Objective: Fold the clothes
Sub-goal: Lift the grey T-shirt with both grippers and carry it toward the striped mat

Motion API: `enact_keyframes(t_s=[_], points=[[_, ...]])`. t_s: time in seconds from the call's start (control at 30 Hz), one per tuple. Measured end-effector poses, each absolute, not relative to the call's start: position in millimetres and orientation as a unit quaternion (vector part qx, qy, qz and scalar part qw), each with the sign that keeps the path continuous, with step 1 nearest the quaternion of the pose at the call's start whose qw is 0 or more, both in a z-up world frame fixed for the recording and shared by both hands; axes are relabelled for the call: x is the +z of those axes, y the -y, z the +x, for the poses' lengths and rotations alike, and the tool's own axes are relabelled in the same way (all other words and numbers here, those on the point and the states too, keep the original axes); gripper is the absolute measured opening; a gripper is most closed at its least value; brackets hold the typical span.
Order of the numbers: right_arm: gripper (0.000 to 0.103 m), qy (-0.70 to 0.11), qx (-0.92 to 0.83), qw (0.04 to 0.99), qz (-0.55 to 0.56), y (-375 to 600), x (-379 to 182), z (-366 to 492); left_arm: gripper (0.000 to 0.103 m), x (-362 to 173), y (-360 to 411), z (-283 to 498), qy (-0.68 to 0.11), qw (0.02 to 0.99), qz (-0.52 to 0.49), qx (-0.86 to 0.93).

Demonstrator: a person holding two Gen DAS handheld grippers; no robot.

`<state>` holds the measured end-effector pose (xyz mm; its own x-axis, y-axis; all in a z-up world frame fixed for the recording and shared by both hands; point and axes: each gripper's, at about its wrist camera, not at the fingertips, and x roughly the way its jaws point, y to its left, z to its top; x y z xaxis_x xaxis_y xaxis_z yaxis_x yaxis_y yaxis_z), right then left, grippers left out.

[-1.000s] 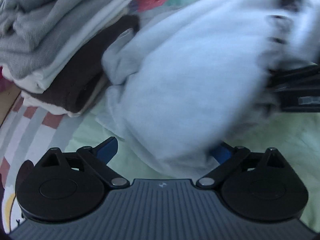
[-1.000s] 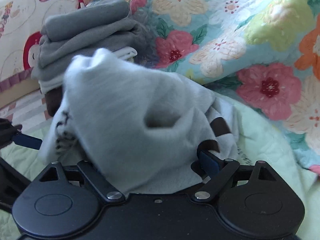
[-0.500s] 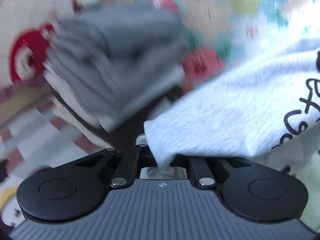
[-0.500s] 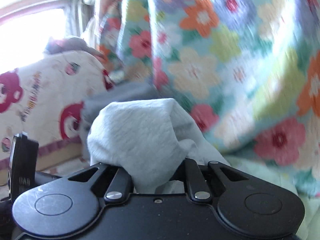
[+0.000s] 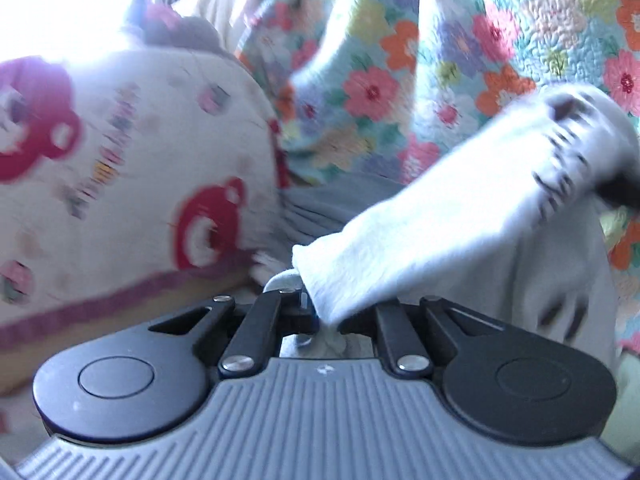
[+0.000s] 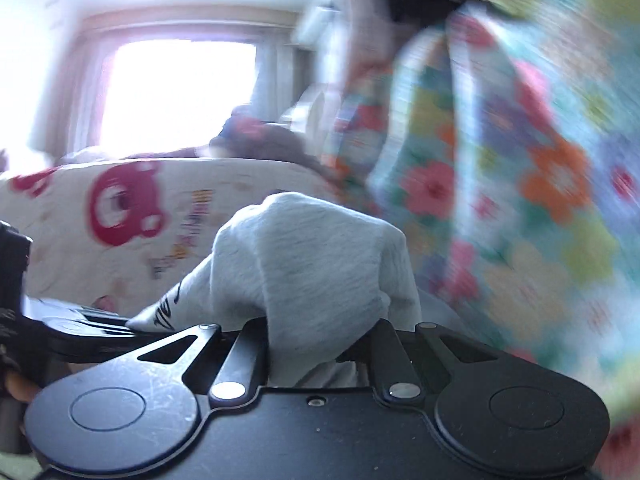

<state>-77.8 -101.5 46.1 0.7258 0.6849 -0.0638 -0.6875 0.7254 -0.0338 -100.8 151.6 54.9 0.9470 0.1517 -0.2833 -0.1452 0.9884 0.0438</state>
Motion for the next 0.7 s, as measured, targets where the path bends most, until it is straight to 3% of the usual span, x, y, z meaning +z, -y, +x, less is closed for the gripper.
enact_keyframes(t_s=[0.4, 0.47, 0.5, 0.53, 0.57, 0.7], points=[[0.014, -0.036, 0.593, 0.795, -0.124, -91.9, 97.4, -124.4, 0.008, 121.3, -270.2, -300.3, -0.067, 0.971, 0.015, 0.230], [0.042, -0.030, 0.611, 0.776, -0.156, -134.4, 86.4, -128.6, 0.008, 123.3, -295.8, -324.2, -0.071, 0.961, 0.017, 0.266], [0.064, -0.049, 0.605, 0.775, -0.176, -157.3, 73.0, -125.6, 0.008, 114.9, -312.6, -332.0, -0.085, 0.956, 0.001, 0.279], [0.079, -0.071, 0.597, 0.775, -0.195, -180.2, 59.0, -122.0, 0.008, 105.8, -329.5, -339.5, -0.100, 0.951, -0.016, 0.292], [0.085, -0.107, 0.576, 0.782, -0.212, -202.9, 39.5, -118.4, 0.008, 91.1, -346.0, -345.4, -0.120, 0.944, -0.039, 0.306], [0.085, -0.232, 0.481, 0.802, -0.267, -251.7, -41.5, -112.2, 0.007, 45.3, -389.1, -355.8, -0.157, 0.921, -0.084, 0.345]])
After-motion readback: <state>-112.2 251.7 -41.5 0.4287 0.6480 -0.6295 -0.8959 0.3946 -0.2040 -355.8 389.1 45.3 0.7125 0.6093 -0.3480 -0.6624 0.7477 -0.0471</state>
